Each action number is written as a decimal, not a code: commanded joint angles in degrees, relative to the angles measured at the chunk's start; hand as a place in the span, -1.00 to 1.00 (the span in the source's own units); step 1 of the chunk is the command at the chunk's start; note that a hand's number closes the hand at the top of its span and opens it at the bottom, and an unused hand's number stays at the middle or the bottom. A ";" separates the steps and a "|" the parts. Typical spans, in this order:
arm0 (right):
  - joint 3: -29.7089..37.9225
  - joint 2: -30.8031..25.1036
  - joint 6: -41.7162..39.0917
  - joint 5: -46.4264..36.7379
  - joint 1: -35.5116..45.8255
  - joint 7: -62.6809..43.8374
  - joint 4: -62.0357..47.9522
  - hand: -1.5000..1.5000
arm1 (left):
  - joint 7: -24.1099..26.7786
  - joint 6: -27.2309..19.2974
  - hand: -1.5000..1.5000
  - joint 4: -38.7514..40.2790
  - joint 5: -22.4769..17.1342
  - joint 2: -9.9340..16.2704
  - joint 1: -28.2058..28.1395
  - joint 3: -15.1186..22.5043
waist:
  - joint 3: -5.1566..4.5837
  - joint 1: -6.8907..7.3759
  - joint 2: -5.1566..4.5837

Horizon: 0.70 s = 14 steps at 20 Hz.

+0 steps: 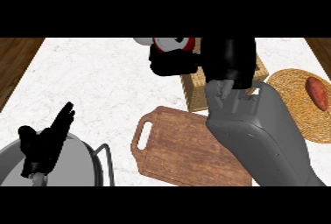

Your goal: Pick the can from the cutting board and place it in the basket

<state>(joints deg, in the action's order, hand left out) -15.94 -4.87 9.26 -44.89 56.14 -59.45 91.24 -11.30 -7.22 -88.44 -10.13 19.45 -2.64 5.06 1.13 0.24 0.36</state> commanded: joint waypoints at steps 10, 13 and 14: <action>10.99 1.09 6.78 8.68 -3.45 9.92 -10.58 1.00 | -1.94 0.47 0.00 6.52 1.02 -3.04 -5.57 2.41 | -1.12 0.94 -1.14; 12.76 -0.59 6.30 11.39 -5.84 14.35 -10.76 1.00 | -3.49 1.27 0.00 5.35 0.15 -2.39 -5.89 1.80 | -1.07 0.49 -0.85; 12.73 0.21 6.79 12.34 -7.10 15.58 -10.50 1.00 | -2.63 2.23 0.00 5.40 -0.14 -2.16 -6.92 1.83 | -1.08 0.60 -0.84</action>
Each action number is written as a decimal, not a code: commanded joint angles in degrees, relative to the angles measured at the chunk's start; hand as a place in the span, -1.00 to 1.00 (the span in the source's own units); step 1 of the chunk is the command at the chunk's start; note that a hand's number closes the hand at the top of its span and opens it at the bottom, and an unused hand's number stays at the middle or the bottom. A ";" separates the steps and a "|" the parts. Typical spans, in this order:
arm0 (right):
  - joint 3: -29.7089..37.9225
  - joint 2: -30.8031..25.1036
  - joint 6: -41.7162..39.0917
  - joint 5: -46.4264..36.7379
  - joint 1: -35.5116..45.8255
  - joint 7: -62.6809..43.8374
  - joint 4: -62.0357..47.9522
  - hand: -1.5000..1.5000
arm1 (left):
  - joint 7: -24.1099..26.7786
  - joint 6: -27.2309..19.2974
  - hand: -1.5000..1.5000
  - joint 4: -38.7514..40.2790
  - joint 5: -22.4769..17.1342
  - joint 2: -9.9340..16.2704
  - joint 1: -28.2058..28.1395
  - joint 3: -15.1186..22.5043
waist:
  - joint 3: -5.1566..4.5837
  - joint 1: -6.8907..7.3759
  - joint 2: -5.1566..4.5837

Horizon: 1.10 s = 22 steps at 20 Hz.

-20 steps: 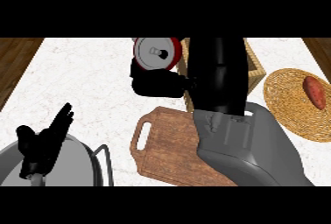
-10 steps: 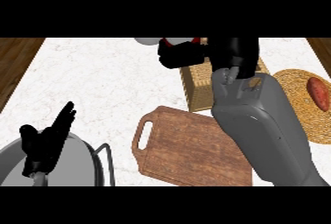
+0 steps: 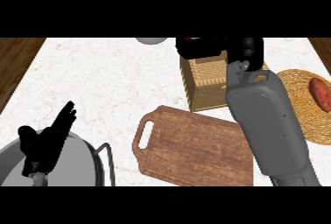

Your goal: Pick the can from the cutting board and place it in the basket

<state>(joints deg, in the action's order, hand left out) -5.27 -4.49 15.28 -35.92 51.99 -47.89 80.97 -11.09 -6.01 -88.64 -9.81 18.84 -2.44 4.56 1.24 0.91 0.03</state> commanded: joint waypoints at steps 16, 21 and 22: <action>1.62 -9.67 0.40 -3.30 -5.72 16.53 -14.56 -1.00 | -3.38 2.23 0.00 6.11 -0.50 -2.65 -5.98 1.76 | -1.25 -0.19 -0.55; 4.80 -10.12 0.96 -0.28 -5.46 18.65 -14.55 -1.00 | -3.43 3.26 0.00 6.71 -0.84 -0.53 -4.79 -0.81 | -1.24 -0.28 -0.41; 6.96 -11.60 0.99 1.16 -3.37 20.18 -15.53 -1.00 | -4.51 1.74 0.00 6.39 0.72 -2.28 -4.45 1.33 | -1.20 -0.14 -0.60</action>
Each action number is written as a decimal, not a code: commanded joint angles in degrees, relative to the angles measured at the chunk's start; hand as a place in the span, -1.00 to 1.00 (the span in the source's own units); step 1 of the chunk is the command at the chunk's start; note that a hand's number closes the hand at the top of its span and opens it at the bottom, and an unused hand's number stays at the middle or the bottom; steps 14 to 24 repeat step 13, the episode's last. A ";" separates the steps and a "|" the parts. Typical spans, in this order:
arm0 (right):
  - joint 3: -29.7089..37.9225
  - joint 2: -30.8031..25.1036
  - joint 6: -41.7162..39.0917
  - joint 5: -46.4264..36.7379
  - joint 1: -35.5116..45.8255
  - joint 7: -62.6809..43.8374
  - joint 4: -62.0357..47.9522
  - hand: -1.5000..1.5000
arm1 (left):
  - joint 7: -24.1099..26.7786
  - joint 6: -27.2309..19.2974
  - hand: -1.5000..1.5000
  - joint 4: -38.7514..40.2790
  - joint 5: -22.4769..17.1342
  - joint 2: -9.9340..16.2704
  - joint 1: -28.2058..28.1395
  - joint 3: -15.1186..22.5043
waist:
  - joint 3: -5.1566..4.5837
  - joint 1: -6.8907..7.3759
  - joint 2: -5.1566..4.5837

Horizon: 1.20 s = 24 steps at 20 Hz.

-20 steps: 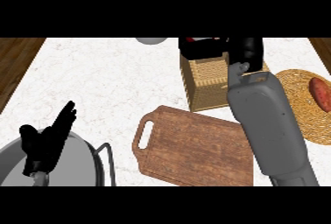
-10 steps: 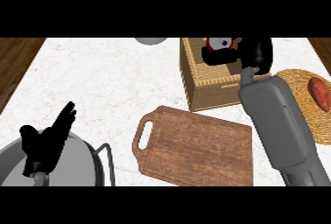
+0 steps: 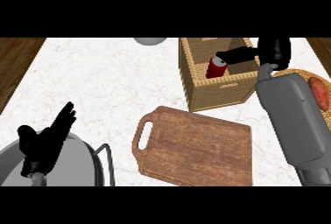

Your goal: Pick the can from the cutting board and place it in the basket

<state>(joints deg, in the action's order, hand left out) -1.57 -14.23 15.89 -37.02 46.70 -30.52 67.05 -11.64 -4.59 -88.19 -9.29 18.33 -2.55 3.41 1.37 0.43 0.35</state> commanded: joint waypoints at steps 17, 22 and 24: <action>13.81 -9.05 -1.49 10.57 -7.60 1.44 8.59 -1.00 | -1.77 0.88 0.00 7.27 -0.43 -2.57 -6.94 0.32 | -1.42 -2.37 -0.17; 13.81 -9.05 -1.49 10.57 -7.60 1.44 8.59 -1.00 | -1.77 0.88 0.00 7.27 -0.43 -2.57 -6.94 0.32 | -1.42 -2.37 -0.17; 13.81 -9.05 -1.49 10.57 -7.60 1.44 8.59 -1.00 | -1.77 0.88 0.00 7.27 -0.43 -2.57 -6.94 0.32 | -1.42 -2.37 -0.17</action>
